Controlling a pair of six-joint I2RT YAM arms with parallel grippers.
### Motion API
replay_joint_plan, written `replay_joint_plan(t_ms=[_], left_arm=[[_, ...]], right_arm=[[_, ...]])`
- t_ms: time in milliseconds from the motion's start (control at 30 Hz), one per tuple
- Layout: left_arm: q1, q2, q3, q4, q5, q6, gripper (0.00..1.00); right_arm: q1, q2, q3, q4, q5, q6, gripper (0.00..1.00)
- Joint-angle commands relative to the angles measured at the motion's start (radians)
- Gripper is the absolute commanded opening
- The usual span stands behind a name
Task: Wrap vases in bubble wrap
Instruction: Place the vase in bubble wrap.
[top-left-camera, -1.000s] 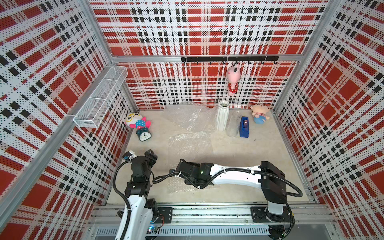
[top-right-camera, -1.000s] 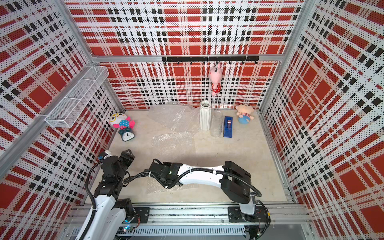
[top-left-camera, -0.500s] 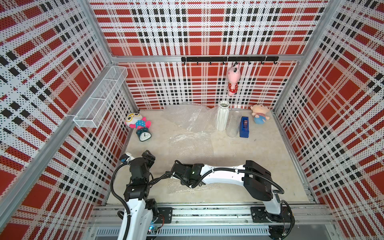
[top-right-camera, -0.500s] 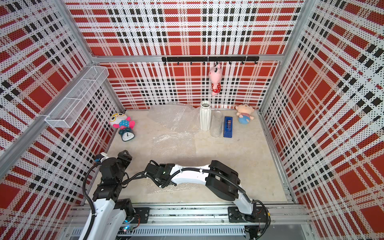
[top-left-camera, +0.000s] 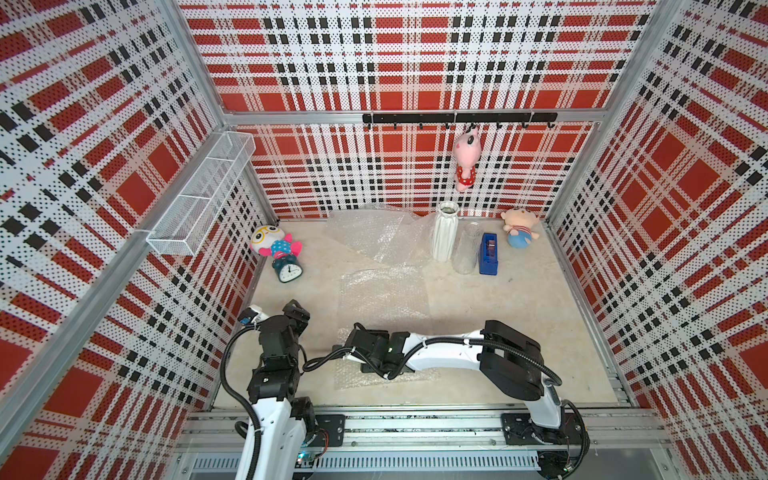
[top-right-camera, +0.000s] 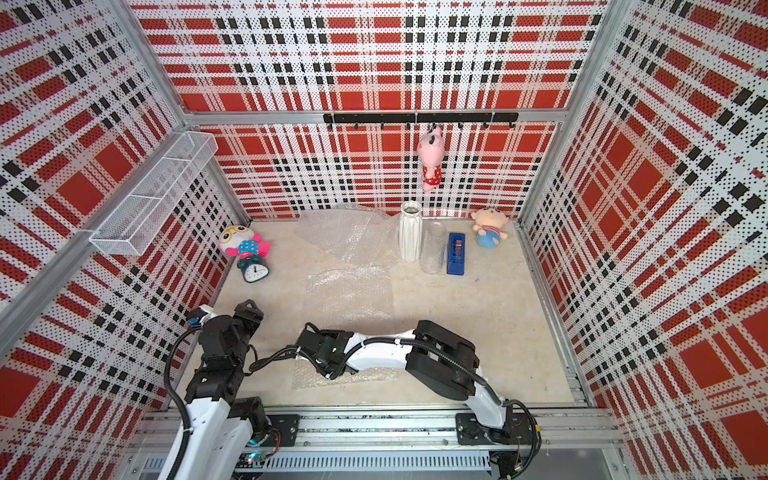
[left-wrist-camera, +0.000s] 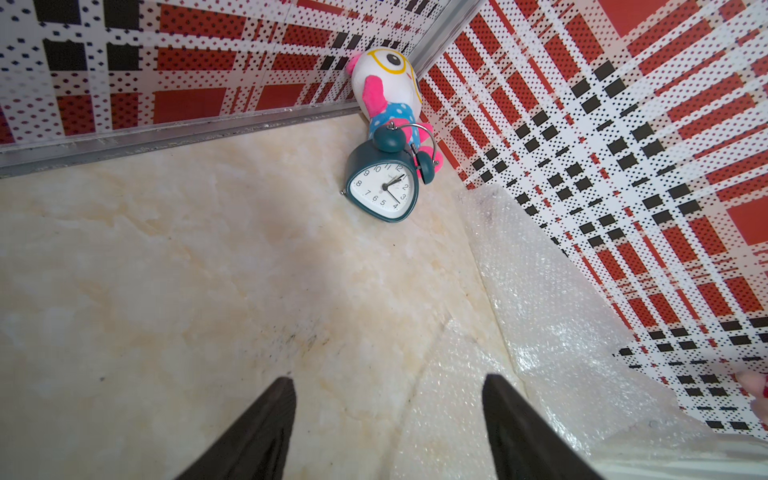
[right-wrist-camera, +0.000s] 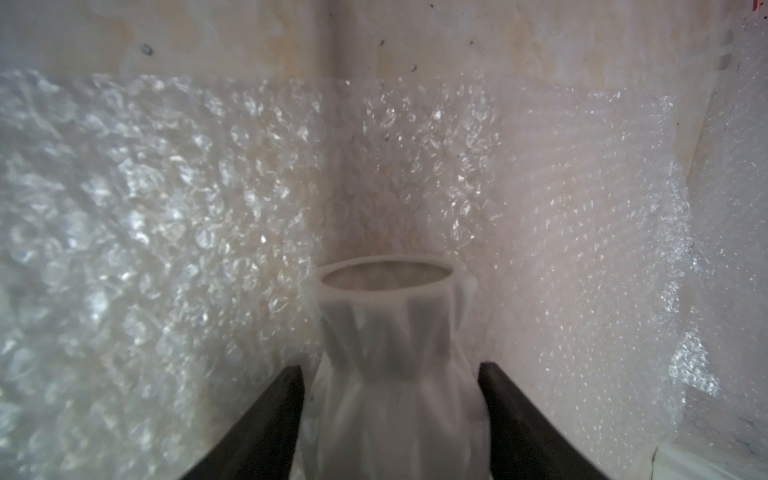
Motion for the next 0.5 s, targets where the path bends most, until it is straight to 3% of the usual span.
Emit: replay_joint_plan(t_ms=[0,133,233,467], left_arm=[[0.009,0.015,-0.014,0.036,0.034,0.019,0.75],[-0.007,0.071,-0.006,0.062,0.096,0.033,0.73],[-0.093,0.133,0.0,0.066,0.086,0.036,0.73],[-0.558,0.334,0.096,0.006,-0.129,-0.019,0.69]], right_arm=[[0.0,-0.093,-0.04,0.04,0.001,-0.008,0.81],[-0.002,-0.181,-0.097,0.038,0.002,0.013,0.85],[-0.002,-0.271,-0.168,0.05,-0.006,0.042,0.88],[0.011,-0.511,-0.375,0.048,0.053,0.199,0.73]])
